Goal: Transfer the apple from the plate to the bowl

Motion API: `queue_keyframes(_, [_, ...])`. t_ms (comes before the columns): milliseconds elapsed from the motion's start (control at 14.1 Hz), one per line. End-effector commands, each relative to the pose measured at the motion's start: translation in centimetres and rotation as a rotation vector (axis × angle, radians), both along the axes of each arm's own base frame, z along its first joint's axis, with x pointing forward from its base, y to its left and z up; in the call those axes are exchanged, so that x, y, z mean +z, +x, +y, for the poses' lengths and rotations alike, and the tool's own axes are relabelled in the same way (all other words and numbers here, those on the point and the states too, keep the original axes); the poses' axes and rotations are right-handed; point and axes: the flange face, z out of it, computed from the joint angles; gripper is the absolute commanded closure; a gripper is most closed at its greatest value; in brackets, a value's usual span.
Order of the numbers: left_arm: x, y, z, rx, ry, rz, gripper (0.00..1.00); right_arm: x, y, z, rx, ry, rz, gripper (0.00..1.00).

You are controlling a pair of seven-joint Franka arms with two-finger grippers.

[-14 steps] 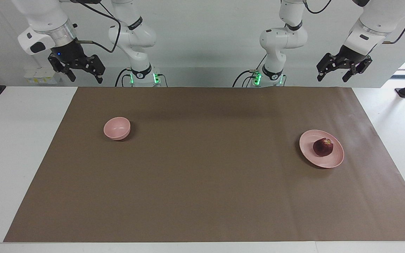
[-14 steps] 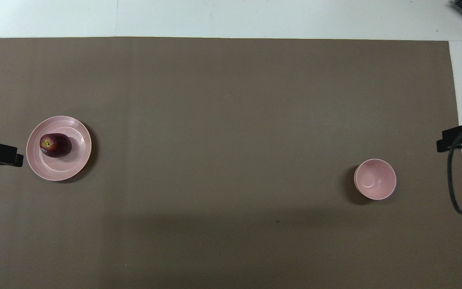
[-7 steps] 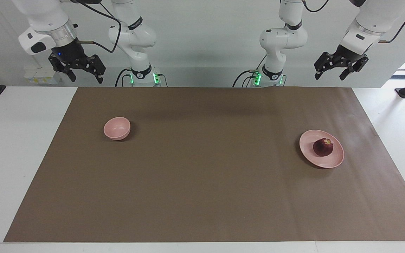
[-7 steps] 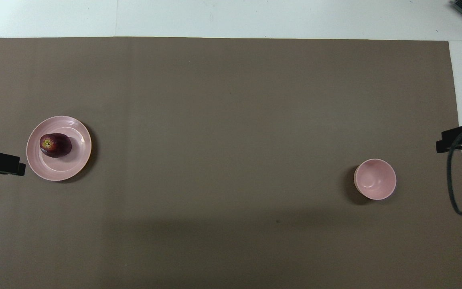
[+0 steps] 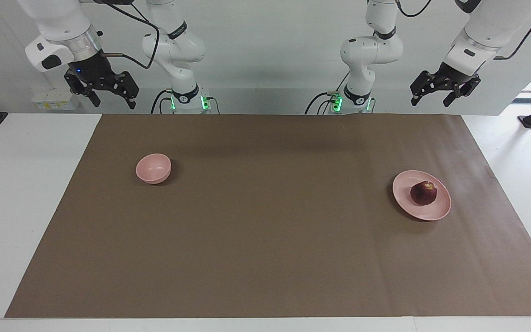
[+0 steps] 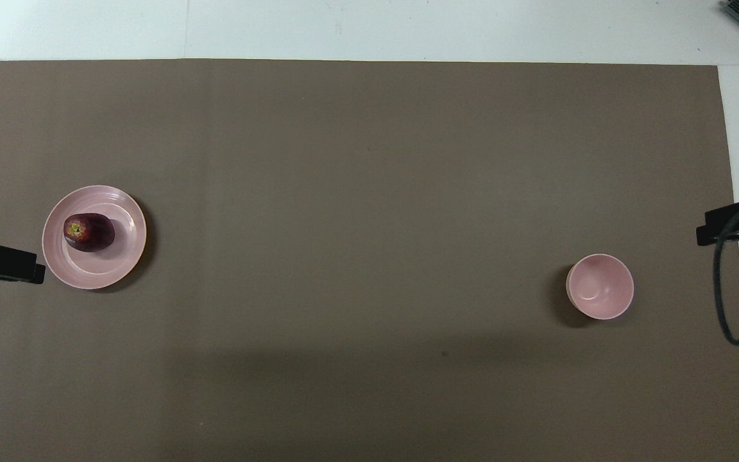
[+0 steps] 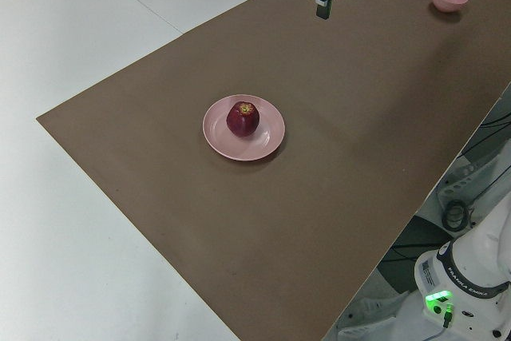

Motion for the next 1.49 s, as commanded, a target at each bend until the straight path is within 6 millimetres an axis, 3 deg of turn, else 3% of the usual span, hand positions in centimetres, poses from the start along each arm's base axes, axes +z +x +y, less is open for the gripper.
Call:
queue_keyframes(0, [0.0, -0.8, 0.2, 0.004, 0.019, -0.009, 0.00, -0.2, -1.3, 0.2, -0.015, 0.011, 0.010, 0.00])
queue_keyframes(212, [-0.5, 0.1, 0.3, 0.055, 0.021, -0.035, 0.00, -0.4, -1.7, -0.2, -0.023, 0.006, 0.015, 0.00])
queue_keyframes(566, [-6.8, 5.9, 1.9, 0.174, 0.011, -0.148, 0.00, -0.5, -1.3, -0.4, -0.016, -0.002, -0.012, 0.00])
queue_keyframes(849, [-13.1, 9.9, 8.7, 0.285, 0.015, -0.169, 0.00, -0.6, -1.3, -0.6, -0.019, -0.005, -0.009, 0.00])
queue_keyframes(991, [-17.5, 10.9, 10.7, 0.315, 0.016, -0.160, 0.00, -0.5, -1.5, -0.6, -0.022, -0.005, -0.010, 0.00])
queue_keyframes(1132, [-22.4, 10.6, 10.7, 0.328, 0.016, -0.149, 0.00, -0.5, -1.5, -0.5, -0.027, -0.006, -0.012, 0.00])
queue_keyframes(1274, [-25.3, 9.6, 9.9, 0.320, 0.017, -0.142, 0.00, -0.6, -1.6, -0.4, -0.029, -0.005, -0.009, 0.00])
queue_keyframes(1415, [-26.9, 9.6, 9.5, 0.329, 0.017, -0.128, 0.00, -0.8, -1.8, -0.4, -0.030, -0.003, -0.003, 0.00])
